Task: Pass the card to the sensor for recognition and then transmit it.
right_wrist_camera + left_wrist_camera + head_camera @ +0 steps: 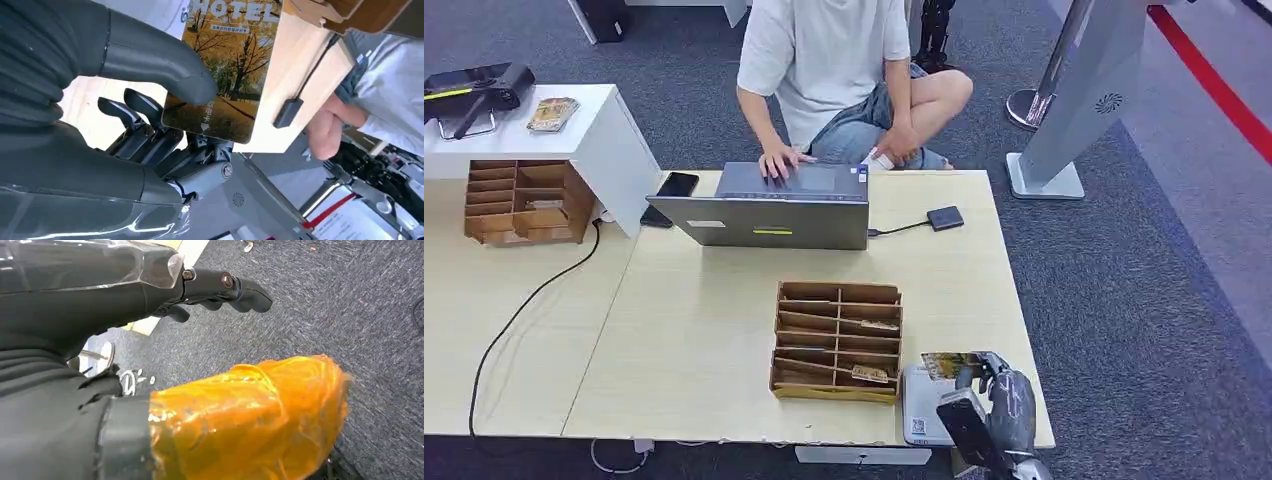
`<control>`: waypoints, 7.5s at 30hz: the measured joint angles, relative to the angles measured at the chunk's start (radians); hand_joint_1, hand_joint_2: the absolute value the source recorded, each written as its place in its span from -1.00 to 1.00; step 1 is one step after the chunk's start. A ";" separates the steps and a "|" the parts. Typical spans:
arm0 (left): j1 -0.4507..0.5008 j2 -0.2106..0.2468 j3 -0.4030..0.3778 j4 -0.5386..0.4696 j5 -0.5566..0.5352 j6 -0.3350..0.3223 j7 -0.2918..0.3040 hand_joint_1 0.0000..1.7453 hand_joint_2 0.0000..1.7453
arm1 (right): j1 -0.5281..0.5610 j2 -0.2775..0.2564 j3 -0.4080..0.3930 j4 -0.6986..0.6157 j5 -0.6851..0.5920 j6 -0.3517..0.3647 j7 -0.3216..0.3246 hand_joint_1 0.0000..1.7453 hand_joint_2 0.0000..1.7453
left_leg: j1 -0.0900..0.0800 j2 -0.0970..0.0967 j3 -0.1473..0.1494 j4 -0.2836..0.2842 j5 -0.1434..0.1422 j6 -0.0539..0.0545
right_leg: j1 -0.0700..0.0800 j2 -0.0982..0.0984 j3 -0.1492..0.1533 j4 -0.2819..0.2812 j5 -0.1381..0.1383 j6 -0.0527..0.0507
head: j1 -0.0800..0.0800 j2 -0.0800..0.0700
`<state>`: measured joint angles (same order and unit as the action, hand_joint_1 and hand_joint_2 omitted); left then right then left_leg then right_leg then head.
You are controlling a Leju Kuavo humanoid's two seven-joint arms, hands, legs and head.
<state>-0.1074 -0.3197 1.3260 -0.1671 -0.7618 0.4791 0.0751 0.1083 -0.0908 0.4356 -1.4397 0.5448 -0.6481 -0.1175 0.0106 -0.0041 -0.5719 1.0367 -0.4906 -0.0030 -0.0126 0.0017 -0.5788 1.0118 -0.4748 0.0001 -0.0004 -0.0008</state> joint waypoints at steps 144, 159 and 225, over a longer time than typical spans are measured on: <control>0.000 0.002 -0.004 0.000 -0.030 -0.016 0.015 -1.00 -1.00 | -0.283 0.074 0.243 -0.024 0.213 0.046 -0.046 -1.00 1.00 | 0.000 0.000 0.000 0.000 0.000 0.000 | 0.000 0.000 0.000 0.000 0.000 0.000 | 0.000 0.000; 0.000 0.002 -0.005 0.000 -0.034 -0.018 0.015 -1.00 -1.00 | -0.288 0.056 0.264 -0.006 0.334 0.100 0.028 -1.00 1.00 | 0.000 0.000 0.000 0.000 0.000 0.000 | 0.000 0.000 0.000 0.000 0.000 0.000 | 0.000 0.000; 0.000 0.005 -0.005 0.000 -0.047 -0.027 0.015 -1.00 -1.00 | -0.334 0.031 0.266 0.157 0.534 0.180 0.203 -1.00 1.00 | 0.000 0.000 0.000 0.000 0.000 0.000 | 0.000 0.000 0.000 0.000 0.000 0.000 | 0.000 0.000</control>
<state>-0.1079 -0.3151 1.3214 -0.1671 -0.8091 0.4521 0.0904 -0.2257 -0.0599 0.7015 -1.2829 1.0784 -0.4681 0.0851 0.0108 -0.0043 -0.5722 1.0367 -0.4901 -0.0034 -0.0126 0.0015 -0.5789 1.0122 -0.4747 0.0000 -0.0004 -0.0008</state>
